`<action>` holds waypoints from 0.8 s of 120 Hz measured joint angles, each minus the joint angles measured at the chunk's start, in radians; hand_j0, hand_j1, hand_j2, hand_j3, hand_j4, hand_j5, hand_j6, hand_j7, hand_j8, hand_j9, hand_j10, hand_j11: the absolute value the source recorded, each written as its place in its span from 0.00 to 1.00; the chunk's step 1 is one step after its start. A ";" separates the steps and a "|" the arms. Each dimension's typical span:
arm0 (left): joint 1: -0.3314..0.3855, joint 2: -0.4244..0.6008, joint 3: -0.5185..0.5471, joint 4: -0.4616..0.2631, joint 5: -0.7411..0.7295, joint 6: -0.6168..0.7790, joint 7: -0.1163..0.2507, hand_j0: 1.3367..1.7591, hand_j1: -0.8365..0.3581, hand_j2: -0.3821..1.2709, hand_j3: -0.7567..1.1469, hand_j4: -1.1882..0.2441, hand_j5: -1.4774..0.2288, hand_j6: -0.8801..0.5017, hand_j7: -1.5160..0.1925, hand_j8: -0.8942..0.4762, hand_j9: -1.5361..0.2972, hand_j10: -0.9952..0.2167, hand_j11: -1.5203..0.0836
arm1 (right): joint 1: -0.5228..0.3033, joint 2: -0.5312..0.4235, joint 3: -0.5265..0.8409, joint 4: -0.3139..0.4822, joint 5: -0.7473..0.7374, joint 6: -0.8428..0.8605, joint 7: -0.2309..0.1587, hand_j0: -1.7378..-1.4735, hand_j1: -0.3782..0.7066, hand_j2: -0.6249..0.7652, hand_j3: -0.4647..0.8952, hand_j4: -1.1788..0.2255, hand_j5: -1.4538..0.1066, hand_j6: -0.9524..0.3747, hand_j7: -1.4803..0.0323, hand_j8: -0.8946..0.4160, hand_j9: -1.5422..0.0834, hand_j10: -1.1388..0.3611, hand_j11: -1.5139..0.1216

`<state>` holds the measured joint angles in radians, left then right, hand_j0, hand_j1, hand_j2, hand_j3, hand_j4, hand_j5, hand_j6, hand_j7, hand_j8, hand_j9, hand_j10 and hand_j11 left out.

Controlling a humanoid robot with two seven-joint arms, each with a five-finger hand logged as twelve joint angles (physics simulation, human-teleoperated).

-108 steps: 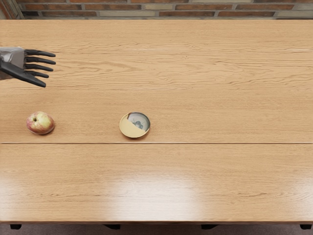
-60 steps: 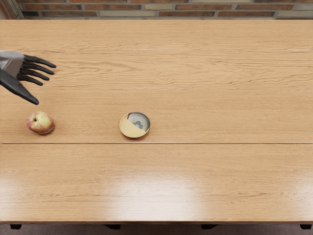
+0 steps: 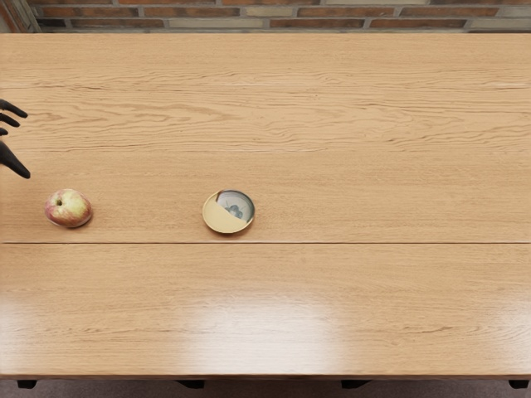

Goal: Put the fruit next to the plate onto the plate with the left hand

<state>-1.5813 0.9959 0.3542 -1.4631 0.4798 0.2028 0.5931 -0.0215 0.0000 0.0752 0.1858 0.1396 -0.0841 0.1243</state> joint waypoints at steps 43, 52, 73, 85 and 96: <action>-0.076 -0.215 0.284 -0.125 -0.149 0.345 0.017 0.76 0.74 0.26 0.40 0.65 0.68 0.45 0.70 0.47 0.66 0.61 0.75 | 0.002 0.000 0.000 0.000 0.000 0.001 0.000 0.30 0.07 0.44 0.34 0.81 0.90 0.69 0.95 0.66 0.92 0.74 0.90; -0.079 -0.237 0.313 -0.130 -0.185 0.378 0.018 0.76 0.74 0.26 0.40 0.65 0.68 0.45 0.70 0.47 0.66 0.61 0.75 | 0.003 0.000 0.000 0.000 0.000 0.001 0.000 0.30 0.07 0.44 0.34 0.81 0.90 0.69 0.95 0.66 0.92 0.74 0.90; -0.075 -0.311 0.350 -0.121 -0.234 0.403 0.018 0.76 0.74 0.26 0.40 0.65 0.68 0.45 0.70 0.47 0.66 0.61 0.75 | 0.004 0.000 0.000 0.000 0.000 0.001 0.000 0.30 0.07 0.44 0.34 0.81 0.90 0.69 0.95 0.66 0.92 0.74 0.90; -0.071 -0.381 0.381 -0.081 -0.278 0.406 0.018 0.76 0.74 0.26 0.40 0.65 0.68 0.46 0.70 0.47 0.66 0.61 0.75 | 0.005 0.000 0.000 0.000 0.000 0.001 0.000 0.30 0.07 0.44 0.34 0.81 0.90 0.69 0.95 0.66 0.92 0.74 0.90; -0.069 -0.385 0.403 -0.049 -0.299 0.407 0.018 0.76 0.74 0.26 0.40 0.65 0.68 0.46 0.70 0.47 0.66 0.61 0.75 | 0.006 0.000 0.000 0.000 0.000 0.001 0.000 0.30 0.07 0.44 0.34 0.81 0.90 0.69 0.95 0.66 0.92 0.74 0.90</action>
<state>-1.6506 0.6110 0.7571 -1.5126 0.1803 0.6101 0.6109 -0.0157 0.0000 0.0752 0.1857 0.1396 -0.0832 0.1243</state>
